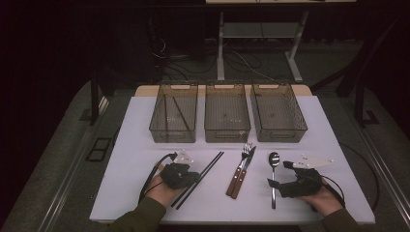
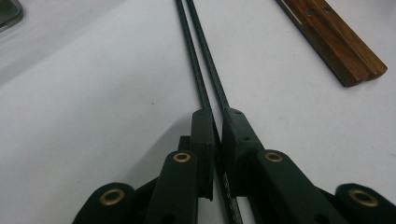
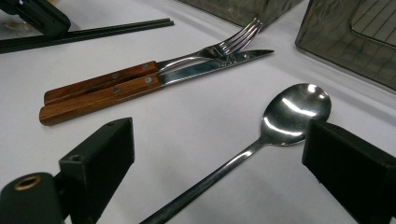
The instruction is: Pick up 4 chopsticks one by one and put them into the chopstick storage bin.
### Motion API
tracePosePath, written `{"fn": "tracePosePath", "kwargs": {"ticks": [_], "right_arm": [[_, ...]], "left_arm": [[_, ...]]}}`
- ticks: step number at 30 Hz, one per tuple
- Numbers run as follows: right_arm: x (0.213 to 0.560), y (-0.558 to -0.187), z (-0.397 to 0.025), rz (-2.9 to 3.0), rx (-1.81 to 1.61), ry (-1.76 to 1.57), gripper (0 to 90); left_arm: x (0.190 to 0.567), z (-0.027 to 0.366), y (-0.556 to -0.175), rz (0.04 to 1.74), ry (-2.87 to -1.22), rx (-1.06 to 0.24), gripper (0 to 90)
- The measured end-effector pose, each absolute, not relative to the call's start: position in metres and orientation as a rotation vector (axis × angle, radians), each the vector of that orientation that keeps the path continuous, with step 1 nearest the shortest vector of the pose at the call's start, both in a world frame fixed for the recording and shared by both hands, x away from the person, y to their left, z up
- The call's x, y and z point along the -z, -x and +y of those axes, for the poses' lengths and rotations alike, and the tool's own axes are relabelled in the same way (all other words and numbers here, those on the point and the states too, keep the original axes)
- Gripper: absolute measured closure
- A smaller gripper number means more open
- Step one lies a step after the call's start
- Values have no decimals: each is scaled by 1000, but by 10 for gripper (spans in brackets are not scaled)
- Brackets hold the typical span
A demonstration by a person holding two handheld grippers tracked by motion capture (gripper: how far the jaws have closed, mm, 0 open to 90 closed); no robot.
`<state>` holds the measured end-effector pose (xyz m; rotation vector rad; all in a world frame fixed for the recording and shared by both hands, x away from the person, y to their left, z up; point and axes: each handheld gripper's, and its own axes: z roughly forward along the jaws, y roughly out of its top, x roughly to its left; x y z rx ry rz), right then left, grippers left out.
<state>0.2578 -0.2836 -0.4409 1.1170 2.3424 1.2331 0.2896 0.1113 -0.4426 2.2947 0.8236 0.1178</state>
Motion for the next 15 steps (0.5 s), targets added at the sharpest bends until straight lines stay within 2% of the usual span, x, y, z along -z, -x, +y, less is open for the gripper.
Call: {"fn": "tracePosePath", "kwargs": {"ticks": [6, 15], "right_arm": [[441, -258, -283, 2345, -1233, -1116, 89], [441, -258, -283, 2346, -1233, -1116, 89]], "left_arm": [[442, 106, -288, 849, -2286, -161, 847], [443, 103, -288, 870, -2265, -153, 858]]}}
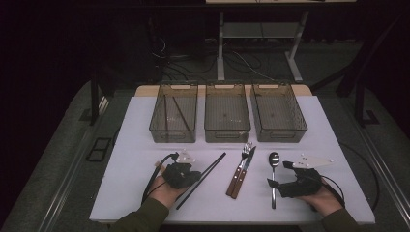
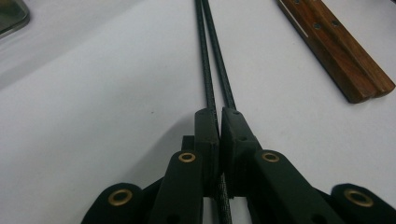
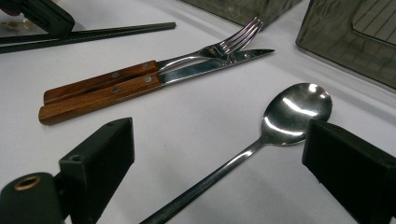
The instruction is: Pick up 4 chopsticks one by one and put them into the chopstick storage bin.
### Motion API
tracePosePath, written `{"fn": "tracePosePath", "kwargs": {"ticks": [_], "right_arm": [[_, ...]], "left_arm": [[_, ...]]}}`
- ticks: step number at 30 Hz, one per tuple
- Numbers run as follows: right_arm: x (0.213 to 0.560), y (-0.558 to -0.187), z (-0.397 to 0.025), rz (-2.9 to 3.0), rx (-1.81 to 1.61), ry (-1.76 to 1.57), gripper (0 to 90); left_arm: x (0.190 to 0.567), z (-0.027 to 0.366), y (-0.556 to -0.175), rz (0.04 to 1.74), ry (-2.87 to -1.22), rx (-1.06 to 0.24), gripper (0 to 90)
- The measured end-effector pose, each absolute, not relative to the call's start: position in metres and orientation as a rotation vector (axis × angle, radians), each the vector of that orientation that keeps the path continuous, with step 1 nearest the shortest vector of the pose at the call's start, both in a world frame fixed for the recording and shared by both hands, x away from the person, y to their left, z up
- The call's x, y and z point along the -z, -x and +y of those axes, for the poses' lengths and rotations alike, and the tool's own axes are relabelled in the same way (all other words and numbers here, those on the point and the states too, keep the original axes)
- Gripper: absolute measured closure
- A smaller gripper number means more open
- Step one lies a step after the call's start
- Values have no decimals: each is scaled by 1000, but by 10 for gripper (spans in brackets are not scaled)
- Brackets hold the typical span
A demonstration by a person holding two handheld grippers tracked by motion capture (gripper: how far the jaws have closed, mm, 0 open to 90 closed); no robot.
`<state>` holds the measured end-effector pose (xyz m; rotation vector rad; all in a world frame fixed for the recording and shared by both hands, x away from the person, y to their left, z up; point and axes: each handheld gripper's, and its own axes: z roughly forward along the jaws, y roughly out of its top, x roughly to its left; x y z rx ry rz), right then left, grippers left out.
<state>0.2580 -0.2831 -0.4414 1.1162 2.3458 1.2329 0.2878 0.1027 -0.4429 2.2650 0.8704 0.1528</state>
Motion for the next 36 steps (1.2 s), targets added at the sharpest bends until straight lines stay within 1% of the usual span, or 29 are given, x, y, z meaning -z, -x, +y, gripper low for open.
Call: {"fn": "tracePosePath", "kwargs": {"ticks": [8, 13, 24, 28, 36], "right_arm": [[441, -258, -284, 2342, -1234, -1117, 89], [441, -258, -283, 2345, -1236, -1116, 89], [441, -258, -283, 2345, -1237, -1117, 88], [441, -258, -283, 2345, -1238, -1118, 89], [442, -258, -283, 2344, -1241, -1122, 89]], "left_arm": [[440, 103, -289, 867, -2239, -155, 860], [437, 105, -290, 863, -2198, -121, 860], [423, 98, -289, 812, -2106, -113, 861], [415, 95, -293, 785, -2097, -111, 861], [401, 92, -303, 733, -2131, -124, 861]]}}
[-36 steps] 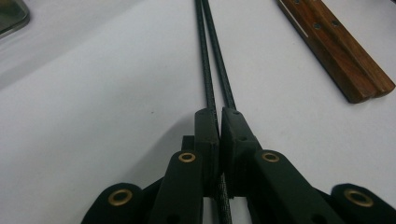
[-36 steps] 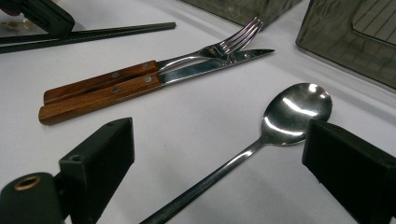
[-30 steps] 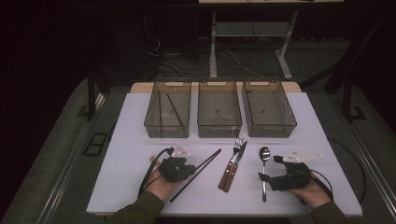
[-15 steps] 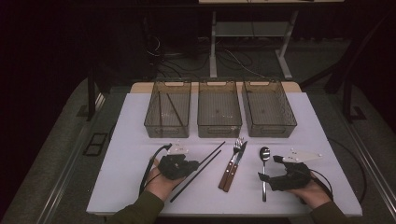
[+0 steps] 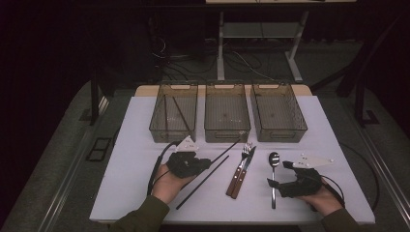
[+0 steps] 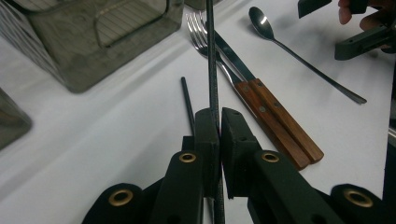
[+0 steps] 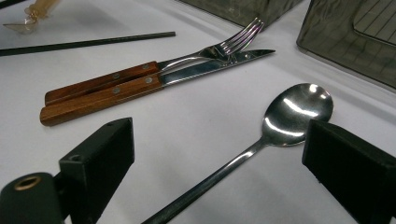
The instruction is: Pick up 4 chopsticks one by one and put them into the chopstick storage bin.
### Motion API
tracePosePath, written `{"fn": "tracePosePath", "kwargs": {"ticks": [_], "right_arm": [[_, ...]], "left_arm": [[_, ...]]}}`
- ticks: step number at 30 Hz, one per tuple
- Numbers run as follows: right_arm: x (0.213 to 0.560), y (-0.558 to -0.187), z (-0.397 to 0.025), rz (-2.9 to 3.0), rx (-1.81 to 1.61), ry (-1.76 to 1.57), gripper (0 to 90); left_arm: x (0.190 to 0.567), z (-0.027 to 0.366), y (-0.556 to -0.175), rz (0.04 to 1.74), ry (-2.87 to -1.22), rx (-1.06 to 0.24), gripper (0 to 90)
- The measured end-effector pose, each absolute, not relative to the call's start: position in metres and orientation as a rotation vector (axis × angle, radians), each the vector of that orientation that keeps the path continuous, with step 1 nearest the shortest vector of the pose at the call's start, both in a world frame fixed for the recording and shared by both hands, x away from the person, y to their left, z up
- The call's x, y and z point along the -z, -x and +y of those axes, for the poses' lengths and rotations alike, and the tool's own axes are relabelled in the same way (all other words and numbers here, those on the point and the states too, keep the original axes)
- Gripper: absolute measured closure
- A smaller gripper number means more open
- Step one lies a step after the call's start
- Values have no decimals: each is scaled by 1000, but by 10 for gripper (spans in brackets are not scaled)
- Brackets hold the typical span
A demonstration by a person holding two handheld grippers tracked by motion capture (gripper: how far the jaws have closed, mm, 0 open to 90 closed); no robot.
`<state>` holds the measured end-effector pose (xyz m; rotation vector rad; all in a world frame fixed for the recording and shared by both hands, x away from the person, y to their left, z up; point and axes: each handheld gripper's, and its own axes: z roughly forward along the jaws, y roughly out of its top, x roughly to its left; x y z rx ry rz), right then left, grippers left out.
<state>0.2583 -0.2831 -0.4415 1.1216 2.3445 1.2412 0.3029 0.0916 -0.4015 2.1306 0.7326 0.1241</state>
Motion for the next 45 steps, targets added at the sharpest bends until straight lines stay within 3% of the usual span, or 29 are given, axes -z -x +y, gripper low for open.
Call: {"fn": "tracePosePath", "kwargs": {"ticks": [15, 45], "right_arm": [[447, -260, -275, 2357, -1251, -1095, 88], [448, -260, -276, 2350, -1240, -1101, 88]], "left_arm": [[377, 111, -327, 695, -2110, -138, 860], [324, 141, -395, 814, -2051, -274, 860]]}}
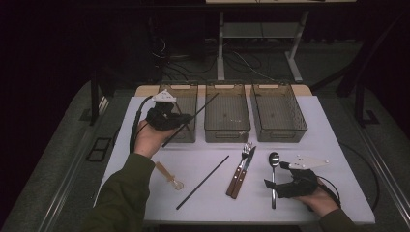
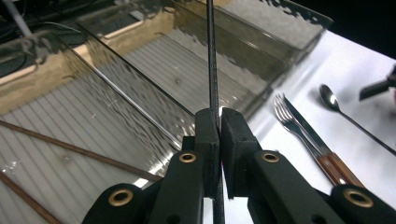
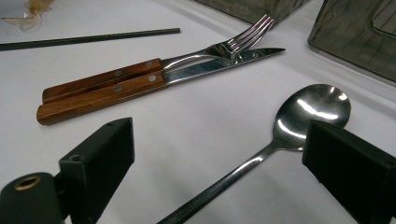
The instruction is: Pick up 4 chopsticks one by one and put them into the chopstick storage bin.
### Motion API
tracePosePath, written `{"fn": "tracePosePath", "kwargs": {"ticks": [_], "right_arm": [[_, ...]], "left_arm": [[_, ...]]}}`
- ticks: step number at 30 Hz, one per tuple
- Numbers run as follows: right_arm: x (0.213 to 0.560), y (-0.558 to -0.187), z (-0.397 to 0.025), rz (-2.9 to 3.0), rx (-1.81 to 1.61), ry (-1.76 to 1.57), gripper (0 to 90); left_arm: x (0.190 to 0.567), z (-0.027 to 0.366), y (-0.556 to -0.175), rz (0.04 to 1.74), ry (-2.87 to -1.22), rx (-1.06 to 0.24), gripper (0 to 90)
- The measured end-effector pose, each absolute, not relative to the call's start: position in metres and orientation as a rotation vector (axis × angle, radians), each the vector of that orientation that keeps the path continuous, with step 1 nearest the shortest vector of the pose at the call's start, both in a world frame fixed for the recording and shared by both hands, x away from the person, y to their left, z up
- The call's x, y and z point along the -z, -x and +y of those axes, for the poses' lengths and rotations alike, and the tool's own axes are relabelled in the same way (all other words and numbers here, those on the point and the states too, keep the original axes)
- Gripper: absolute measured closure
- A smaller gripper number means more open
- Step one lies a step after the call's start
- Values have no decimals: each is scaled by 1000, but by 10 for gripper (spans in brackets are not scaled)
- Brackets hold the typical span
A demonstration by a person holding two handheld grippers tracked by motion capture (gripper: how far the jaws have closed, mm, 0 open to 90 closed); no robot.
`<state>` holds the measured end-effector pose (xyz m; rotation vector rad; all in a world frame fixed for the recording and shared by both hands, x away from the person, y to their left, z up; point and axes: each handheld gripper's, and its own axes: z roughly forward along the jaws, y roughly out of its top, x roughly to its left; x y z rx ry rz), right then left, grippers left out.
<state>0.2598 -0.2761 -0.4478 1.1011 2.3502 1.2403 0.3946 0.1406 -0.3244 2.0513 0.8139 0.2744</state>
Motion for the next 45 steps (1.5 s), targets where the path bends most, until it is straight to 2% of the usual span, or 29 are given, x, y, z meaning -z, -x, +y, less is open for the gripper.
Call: {"fn": "tracePosePath", "kwargs": {"ticks": [12, 24, 37, 41, 43, 45], "right_arm": [[447, -260, -277, 2349, -1247, -1100, 89], [446, -259, -278, 2342, -1265, -1098, 89], [446, -258, -278, 2342, -1265, -1107, 89], [446, -258, -278, 2344, -1266, -1104, 89], [446, -258, -278, 2344, -1263, -1107, 88], [446, -258, -278, 2344, -1263, -1110, 88]], "left_arm": [[316, 148, -441, 918, -2063, -377, 860], [345, 170, -478, 1073, -2068, -485, 860], [386, 185, -485, 1209, -2068, -408, 859], [387, 185, -486, 1220, -2065, -402, 857], [387, 184, -486, 1235, -2071, -423, 845], [386, 183, -486, 1235, -2073, -433, 733]]}}
